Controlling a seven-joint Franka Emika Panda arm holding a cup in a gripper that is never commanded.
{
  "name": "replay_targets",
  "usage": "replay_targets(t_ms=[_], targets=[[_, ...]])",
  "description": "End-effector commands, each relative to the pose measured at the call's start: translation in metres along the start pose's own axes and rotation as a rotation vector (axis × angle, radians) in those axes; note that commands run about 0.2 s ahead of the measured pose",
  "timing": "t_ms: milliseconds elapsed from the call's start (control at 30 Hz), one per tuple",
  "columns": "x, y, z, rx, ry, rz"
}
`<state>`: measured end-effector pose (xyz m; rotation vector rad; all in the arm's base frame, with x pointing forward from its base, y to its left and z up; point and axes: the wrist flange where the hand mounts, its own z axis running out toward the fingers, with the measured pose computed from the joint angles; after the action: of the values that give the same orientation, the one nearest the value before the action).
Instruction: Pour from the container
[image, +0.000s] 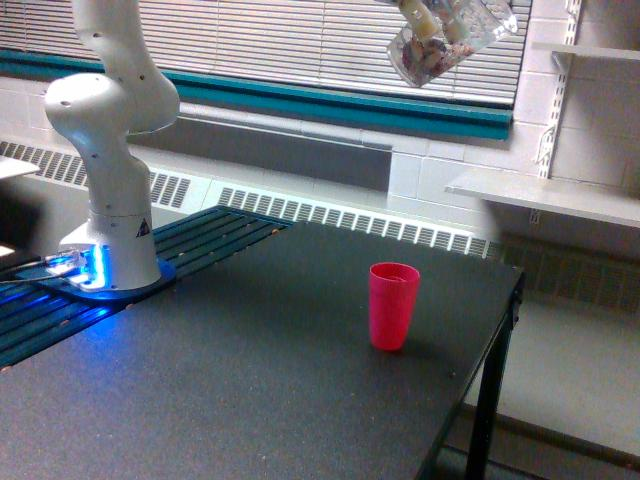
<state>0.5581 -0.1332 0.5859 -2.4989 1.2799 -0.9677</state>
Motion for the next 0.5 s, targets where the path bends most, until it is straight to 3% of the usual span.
replay_targets(t_ms=[33, 100, 500], targets=[[-0.022, -0.007, -0.027, 0.115, 0.018, 0.06], [-0.027, -0.002, -0.028, 0.13, 0.013, 0.088], [-0.073, 0.026, -0.055, 0.133, -0.012, 0.063]])
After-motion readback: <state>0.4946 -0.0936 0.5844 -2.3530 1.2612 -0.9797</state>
